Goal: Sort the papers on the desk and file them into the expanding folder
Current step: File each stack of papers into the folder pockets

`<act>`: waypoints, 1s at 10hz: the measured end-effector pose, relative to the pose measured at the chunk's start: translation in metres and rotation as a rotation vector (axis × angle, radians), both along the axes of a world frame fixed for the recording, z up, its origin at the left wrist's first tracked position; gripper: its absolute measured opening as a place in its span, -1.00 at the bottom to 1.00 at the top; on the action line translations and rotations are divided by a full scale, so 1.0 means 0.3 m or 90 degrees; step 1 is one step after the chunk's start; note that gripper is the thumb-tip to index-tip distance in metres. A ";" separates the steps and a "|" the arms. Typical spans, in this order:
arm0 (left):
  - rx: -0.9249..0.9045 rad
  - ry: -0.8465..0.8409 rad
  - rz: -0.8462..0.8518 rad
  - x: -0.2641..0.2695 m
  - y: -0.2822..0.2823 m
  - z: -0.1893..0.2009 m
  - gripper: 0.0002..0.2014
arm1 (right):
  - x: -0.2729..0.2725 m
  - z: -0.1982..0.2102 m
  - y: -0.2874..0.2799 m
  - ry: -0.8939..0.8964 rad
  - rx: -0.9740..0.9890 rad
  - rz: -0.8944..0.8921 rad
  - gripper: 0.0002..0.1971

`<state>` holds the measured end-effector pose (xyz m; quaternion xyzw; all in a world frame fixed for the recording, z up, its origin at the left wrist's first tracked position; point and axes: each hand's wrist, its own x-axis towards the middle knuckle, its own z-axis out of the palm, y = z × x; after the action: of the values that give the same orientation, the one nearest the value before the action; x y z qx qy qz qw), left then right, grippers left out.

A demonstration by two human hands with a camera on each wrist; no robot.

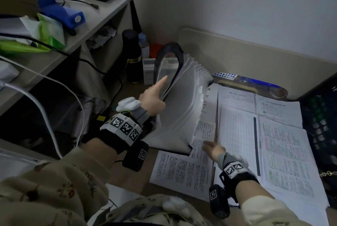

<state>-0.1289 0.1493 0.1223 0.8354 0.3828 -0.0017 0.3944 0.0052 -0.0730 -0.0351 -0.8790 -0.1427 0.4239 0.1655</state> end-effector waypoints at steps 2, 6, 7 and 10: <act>0.001 0.009 0.005 0.000 -0.005 0.008 -0.06 | -0.060 -0.012 0.082 0.004 -0.013 0.128 -0.50; 0.009 0.013 0.012 0.007 -0.030 0.015 -0.06 | -0.077 -0.053 0.074 -0.141 -0.169 -0.158 0.04; 0.010 0.016 0.019 0.009 -0.029 0.014 -0.06 | -0.099 -0.087 0.064 -0.131 -0.167 -0.153 -0.03; -0.005 0.005 0.024 0.004 -0.020 0.008 -0.04 | -0.037 -0.082 0.028 0.038 -0.019 -0.218 -0.38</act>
<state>-0.1277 0.1432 0.1246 0.8266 0.4001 0.0010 0.3958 -0.0059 -0.0646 -0.0598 -0.8797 0.0202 0.4176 0.2265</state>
